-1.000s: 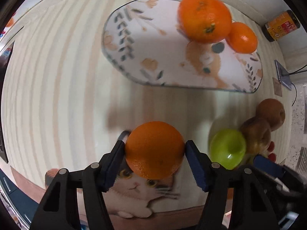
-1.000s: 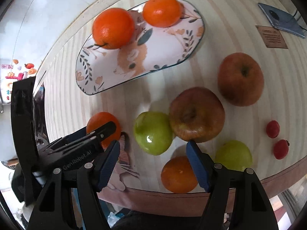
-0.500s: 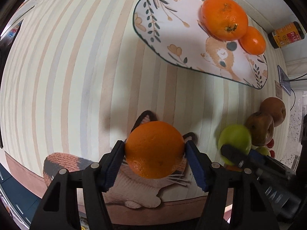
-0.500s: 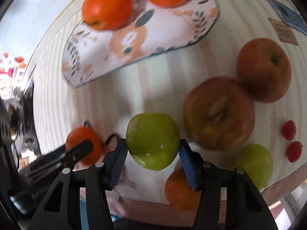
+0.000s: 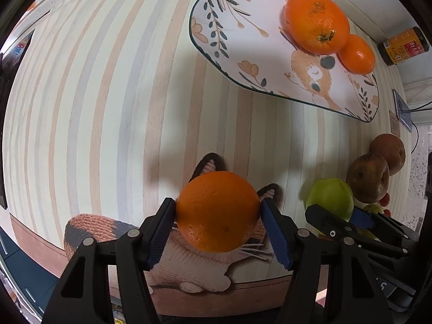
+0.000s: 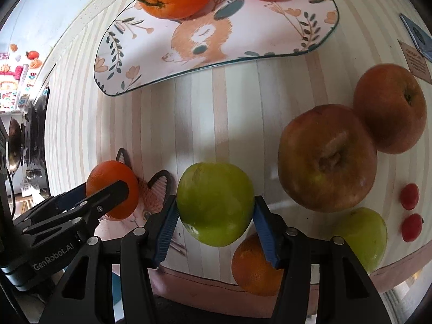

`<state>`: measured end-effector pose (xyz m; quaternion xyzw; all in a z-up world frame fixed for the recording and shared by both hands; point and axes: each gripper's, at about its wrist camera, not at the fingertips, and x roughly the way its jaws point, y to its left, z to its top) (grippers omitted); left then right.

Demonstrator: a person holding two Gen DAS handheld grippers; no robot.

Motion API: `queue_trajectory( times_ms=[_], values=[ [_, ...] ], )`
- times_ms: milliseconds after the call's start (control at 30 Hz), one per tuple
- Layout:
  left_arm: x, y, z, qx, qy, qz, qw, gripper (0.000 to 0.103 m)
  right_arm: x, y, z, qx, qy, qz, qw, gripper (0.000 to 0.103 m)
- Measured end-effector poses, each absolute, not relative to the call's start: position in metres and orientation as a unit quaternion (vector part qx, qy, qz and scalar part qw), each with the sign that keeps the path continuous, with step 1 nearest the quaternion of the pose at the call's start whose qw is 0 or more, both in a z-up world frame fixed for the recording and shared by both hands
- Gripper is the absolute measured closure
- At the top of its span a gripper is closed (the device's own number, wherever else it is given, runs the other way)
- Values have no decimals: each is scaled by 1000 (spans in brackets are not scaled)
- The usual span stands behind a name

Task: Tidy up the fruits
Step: 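Place the orange and green apple on the plate and open both tools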

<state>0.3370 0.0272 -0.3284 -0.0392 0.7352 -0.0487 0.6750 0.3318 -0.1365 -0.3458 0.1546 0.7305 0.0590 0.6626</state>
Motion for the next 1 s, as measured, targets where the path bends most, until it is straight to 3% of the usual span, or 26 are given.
queue_trajectory(
  times_ms=[267,533,1000],
  values=[
    [352,30,-290,-60,717,-64,692,41,345,-146,-305,177,690,76,698,46],
    [442,20,-234,-51,671,-87,735,41,414,-188,-280,182,658,34,730,46],
    [547,-5,-312,-34,732,-77,676,40,456,-220,-324,154,689,-11,708,46]
  ],
)
